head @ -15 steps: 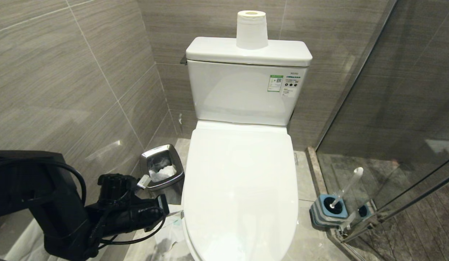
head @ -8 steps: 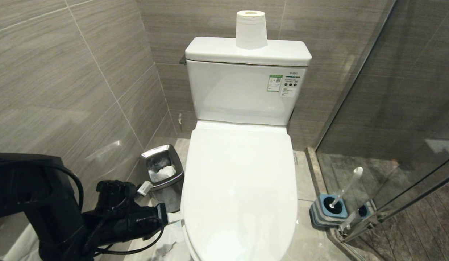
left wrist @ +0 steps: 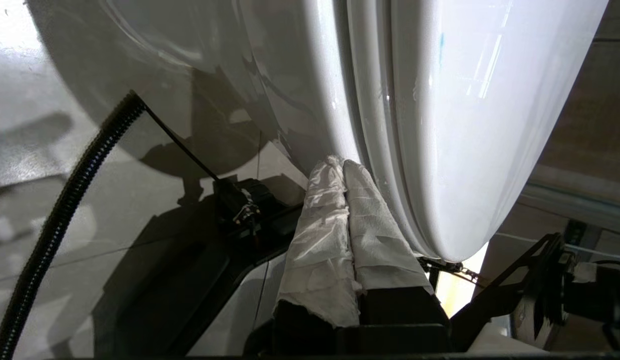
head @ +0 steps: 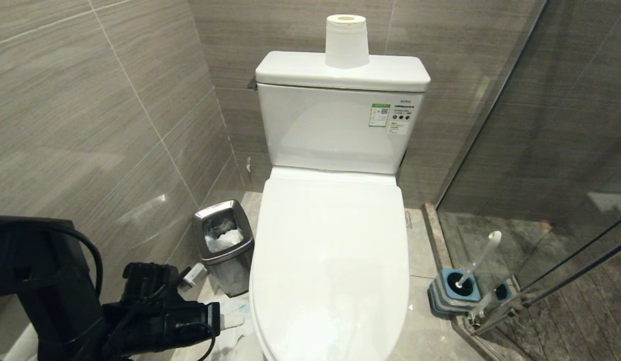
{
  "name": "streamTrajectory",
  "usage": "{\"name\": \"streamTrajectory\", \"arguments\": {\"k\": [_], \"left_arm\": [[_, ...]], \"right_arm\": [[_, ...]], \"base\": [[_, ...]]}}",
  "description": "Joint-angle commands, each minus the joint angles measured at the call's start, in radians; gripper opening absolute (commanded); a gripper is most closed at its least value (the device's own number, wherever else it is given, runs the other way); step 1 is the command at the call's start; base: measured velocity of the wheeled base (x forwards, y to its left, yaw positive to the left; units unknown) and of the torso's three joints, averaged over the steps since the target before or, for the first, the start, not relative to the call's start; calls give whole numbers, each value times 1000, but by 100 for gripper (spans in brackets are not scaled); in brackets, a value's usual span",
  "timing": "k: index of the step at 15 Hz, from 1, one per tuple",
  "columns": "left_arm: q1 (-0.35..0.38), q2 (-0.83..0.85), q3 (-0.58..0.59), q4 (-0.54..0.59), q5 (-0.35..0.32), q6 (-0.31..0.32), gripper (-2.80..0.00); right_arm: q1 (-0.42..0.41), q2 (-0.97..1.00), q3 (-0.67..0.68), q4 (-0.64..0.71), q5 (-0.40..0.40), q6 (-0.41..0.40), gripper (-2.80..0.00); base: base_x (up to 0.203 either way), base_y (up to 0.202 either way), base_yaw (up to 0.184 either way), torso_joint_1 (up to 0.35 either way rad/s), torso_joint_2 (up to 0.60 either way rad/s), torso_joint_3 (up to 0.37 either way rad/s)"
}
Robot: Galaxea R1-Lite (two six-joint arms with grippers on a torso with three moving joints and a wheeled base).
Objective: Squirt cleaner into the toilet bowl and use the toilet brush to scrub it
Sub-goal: Use the left hand to lift the toilet lid slightly
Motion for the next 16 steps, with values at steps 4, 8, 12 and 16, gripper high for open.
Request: {"name": "streamTrajectory", "arguments": {"k": [4,8,12,16], "left_arm": [[37,-18,20,-4,-19,-9,-280],[37,-25,23,-7,-20,-9,-280],[32,-26,20,-20,-22,-9,-280],[33,-32,19,-41,-83,-13,0]], "right_arm": [[0,0,2,0,0,0,-280],[0,0,2,0,0,0,-280],[0,0,2,0,0,0,-280],[0,0,2,0,0,0,-280]], "base": [[0,0,0,0,0,0],[0,0,0,0,0,0],[0,0,0,0,0,0],[0,0,0,0,0,0]]}}
